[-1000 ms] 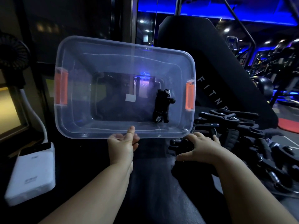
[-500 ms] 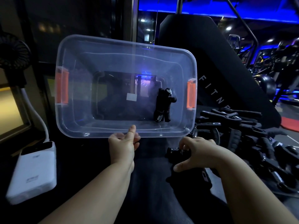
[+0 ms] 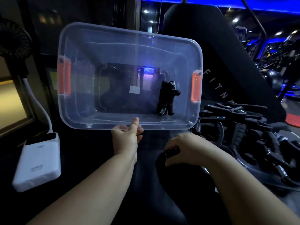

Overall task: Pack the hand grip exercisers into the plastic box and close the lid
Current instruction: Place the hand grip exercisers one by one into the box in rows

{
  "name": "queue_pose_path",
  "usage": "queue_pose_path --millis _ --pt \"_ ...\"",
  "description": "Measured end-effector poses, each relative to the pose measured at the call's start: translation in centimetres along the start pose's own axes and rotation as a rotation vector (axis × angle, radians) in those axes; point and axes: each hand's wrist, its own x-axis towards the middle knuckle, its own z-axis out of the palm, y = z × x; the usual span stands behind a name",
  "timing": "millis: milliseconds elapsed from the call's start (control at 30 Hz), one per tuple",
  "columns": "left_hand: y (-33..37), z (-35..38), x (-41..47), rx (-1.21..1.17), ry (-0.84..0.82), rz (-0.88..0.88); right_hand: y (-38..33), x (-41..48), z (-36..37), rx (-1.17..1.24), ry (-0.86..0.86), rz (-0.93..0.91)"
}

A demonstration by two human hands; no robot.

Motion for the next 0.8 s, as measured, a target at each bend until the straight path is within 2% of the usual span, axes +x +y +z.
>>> queue_pose_path --millis 167,333,533,700,800 --pt "0.0 0.0 0.0 0.006 -0.002 0.006 -0.5 -0.3 -0.3 -0.028 0.018 -0.099" --pt "0.0 0.1 0.1 0.006 0.004 0.008 -0.9 -0.9 -0.5 0.027 0.142 -0.159" --pt "0.0 0.1 0.1 0.013 0.001 0.005 -0.8 -1.7 -1.7 0.306 0.201 -0.156" --pt "0.1 0.1 0.0 0.014 -0.009 0.009 -0.4 -2.2 -2.4 0.438 0.252 -0.176" --pt "0.1 0.1 0.0 0.015 -0.016 0.009 -0.1 -2.7 -3.1 0.629 0.283 -0.182"
